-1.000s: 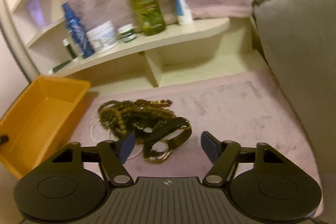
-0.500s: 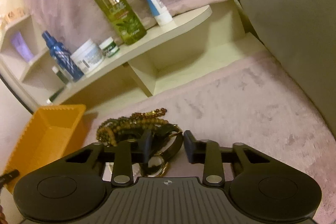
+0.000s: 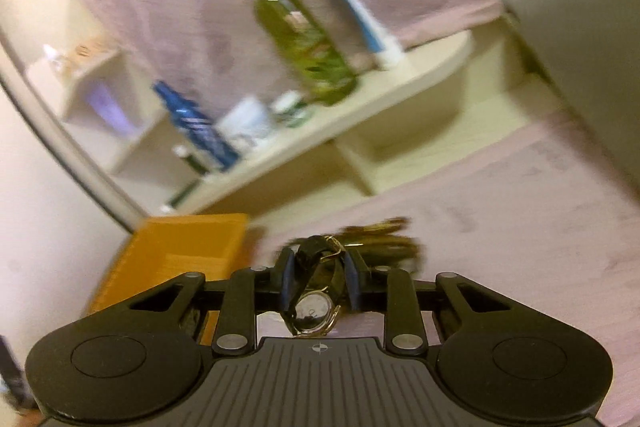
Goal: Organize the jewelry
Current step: 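Lower the wristwatch into the orange tray and open the right gripper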
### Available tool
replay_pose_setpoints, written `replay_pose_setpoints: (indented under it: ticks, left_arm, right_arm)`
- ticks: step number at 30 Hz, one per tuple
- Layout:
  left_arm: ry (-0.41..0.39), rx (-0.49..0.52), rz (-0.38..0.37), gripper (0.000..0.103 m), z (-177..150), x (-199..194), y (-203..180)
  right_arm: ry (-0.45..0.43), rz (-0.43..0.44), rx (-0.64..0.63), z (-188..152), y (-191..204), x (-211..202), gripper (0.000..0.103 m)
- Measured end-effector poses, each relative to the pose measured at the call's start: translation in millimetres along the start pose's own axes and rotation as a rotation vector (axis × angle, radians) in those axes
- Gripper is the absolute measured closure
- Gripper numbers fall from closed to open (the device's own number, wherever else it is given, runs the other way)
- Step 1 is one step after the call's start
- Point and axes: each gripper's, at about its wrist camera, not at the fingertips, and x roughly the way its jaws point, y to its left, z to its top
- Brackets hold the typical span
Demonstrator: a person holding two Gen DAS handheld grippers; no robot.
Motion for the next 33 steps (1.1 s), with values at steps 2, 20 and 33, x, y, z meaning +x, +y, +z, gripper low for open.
replay_pose_setpoints:
  ticks: [2, 20, 33]
  left_arm:
    - [0.0, 0.0, 0.0, 0.086, 0, 0, 0]
    - [0.0, -0.002, -0.002, 0.086, 0, -1, 1]
    - [0.004, -0.005, -0.005, 0.087, 0, -2, 0]
  right_arm:
    - [0.012, 0.066, 0.028, 0, 10, 4, 0.076]
    - [0.302, 0.328, -0.009, -57, 114, 101, 0.076]
    - [0.412, 0.25, -0.091, -81, 130, 133, 0.068]
